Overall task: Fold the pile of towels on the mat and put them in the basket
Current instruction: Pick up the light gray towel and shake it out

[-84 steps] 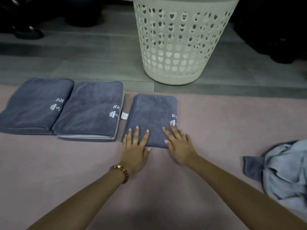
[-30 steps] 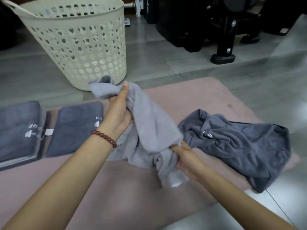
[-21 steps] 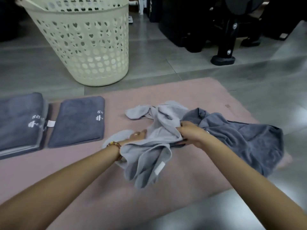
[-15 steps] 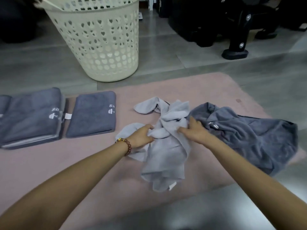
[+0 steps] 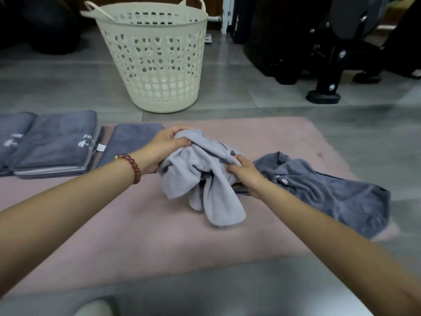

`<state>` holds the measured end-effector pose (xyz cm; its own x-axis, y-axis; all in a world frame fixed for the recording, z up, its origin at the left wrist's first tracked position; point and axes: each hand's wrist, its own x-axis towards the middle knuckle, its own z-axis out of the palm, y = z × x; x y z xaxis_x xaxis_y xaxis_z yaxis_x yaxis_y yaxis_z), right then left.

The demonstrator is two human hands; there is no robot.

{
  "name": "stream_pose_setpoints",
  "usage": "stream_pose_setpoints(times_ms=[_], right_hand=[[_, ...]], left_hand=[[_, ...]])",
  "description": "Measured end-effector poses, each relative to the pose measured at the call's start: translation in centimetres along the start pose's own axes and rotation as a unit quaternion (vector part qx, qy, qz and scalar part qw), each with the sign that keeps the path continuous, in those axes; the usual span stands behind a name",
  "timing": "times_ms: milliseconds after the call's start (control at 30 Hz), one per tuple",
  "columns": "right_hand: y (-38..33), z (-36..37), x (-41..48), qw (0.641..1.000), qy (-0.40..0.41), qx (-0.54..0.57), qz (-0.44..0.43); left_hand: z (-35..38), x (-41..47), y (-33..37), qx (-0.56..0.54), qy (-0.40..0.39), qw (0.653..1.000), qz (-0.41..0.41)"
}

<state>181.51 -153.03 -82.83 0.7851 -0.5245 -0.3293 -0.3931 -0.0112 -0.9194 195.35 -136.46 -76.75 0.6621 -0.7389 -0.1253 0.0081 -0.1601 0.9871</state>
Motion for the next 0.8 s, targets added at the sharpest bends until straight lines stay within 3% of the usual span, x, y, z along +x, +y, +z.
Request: stream_pose_setpoints(times_ms=[167,300,433,500,567,633,700,800], right_hand=[[-3.0,-5.2,0.4,0.981,0.150,0.121,0.012],[-5.6,-9.8,0.9,0.938,0.184,0.291,0.032],[-9.3,-10.3,-1.0,0.916,0.110,0.381,-0.057],[-10.7,-10.4,-1.5,0.907,0.063,0.407,-0.083],[-12.1,-10.6,-2.8,0.918,-0.002,0.379,-0.120],[-13.7,-10.6,-4.3,0.924,-0.084,0.328,-0.176],[-15.2,-10.6,-5.4,0.913,-0.118,0.322,-0.221],[-17.6,-10.8,-5.5,0.888,-0.135,0.351,-0.266]], left_hand=[[-1.2,0.0,-0.5,0.027,0.030,0.999,0.014],[-3.4,-0.5,0.5,0.106,0.062,0.992,0.038],[-4.6,-1.1,2.4,0.270,0.072,0.952,0.123],[-4.9,-0.9,3.7,0.286,0.100,0.936,0.180],[-5.5,-0.7,5.5,0.245,0.144,0.934,0.216],[-6.3,-0.5,7.5,0.116,0.170,0.957,0.203],[-6.9,-0.3,9.6,0.004,0.173,0.968,0.183],[-7.3,-0.5,13.0,0.023,0.182,0.952,0.245]])
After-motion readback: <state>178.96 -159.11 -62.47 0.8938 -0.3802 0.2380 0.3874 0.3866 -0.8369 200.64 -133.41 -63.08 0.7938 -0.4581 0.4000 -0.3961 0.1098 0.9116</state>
